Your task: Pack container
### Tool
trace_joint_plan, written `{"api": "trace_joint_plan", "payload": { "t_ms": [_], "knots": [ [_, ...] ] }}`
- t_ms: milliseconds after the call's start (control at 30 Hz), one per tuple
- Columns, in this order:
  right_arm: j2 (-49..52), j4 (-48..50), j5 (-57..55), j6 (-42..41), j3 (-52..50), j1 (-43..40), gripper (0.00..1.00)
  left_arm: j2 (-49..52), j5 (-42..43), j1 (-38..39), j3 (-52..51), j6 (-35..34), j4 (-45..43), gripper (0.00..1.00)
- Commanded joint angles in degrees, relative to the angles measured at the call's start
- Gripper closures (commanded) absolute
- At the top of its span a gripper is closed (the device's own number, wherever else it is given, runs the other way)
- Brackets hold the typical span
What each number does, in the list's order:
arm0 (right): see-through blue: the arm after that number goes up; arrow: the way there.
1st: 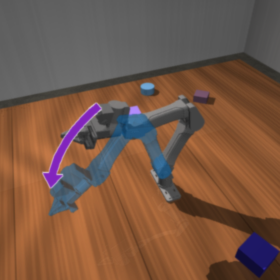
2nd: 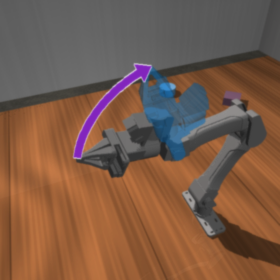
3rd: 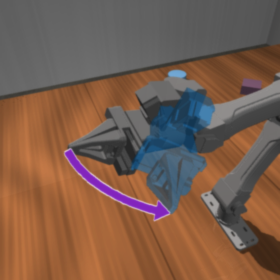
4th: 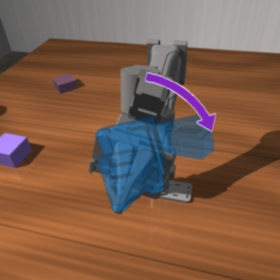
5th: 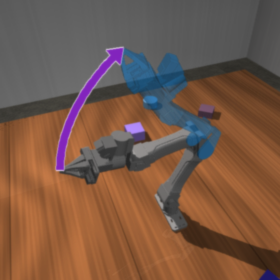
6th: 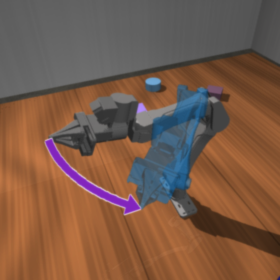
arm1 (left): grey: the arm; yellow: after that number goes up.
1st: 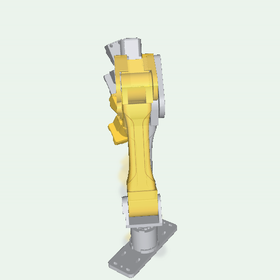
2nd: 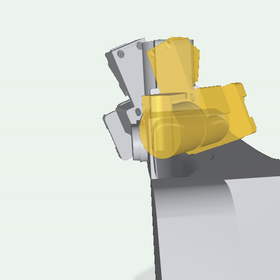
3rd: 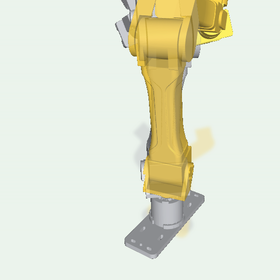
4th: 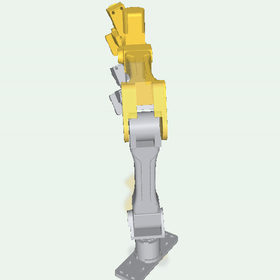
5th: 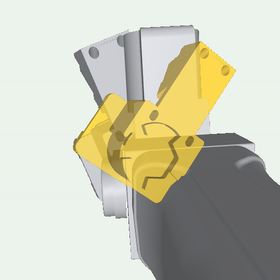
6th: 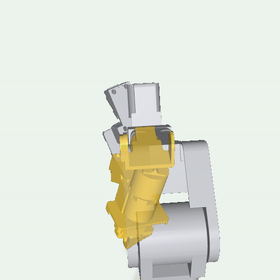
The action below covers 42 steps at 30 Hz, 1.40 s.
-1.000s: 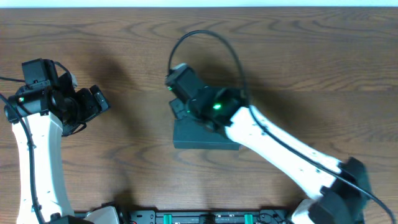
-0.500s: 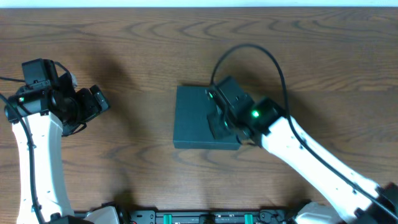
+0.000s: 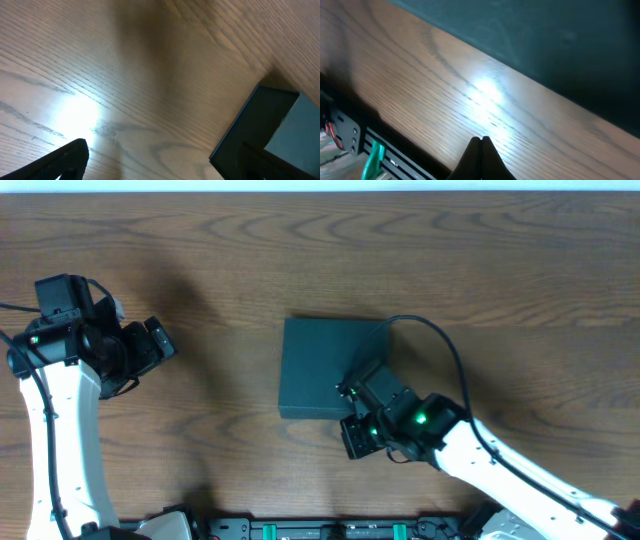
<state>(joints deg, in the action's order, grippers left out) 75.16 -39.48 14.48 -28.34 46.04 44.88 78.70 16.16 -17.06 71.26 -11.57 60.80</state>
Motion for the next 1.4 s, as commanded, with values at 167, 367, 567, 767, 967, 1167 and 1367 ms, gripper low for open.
{"api": "trace_joint_plan", "payload": {
  "t_ms": [167, 367, 567, 767, 967, 1167, 1367],
  "knots": [
    [10.01, 6.60, -10.08, -5.75, -0.42, 0.42, 0.99, 0.28, -0.04, -0.26, -0.04, 0.42, 0.02, 0.05],
    [14.03, 18.56, -10.25, -5.75, -0.39, -0.07, 0.98, 0.26, -0.04, -0.26, -0.04, 0.42, 0.02, 0.05],
    [14.14, 23.52, -12.55, -6.38, -0.20, -2.78, 0.98, 0.28, -0.07, -0.26, -0.04, 0.42, 0.02, 0.05],
    [14.14, 26.27, -12.55, -6.36, -0.20, -6.21, 0.99, 0.28, -0.04, -0.26, -0.04, 0.42, 0.02, 0.05],
    [14.14, 34.34, -5.31, -8.63, -0.20, -7.96, 0.98, 0.28, -0.07, -0.26, -0.04, 0.42, 0.02, 0.05],
    [14.19, 41.35, -1.77, -12.59, -0.20, -7.54, 0.98, 0.28, -0.04, -0.26, -0.04, 0.42, 0.02, 0.05],
    [15.13, 46.36, 0.76, -13.25, -0.20, -7.30, 0.98, 0.28, -0.07, -0.26, -0.04, 0.42, 0.02, 0.05]
  ]
}}
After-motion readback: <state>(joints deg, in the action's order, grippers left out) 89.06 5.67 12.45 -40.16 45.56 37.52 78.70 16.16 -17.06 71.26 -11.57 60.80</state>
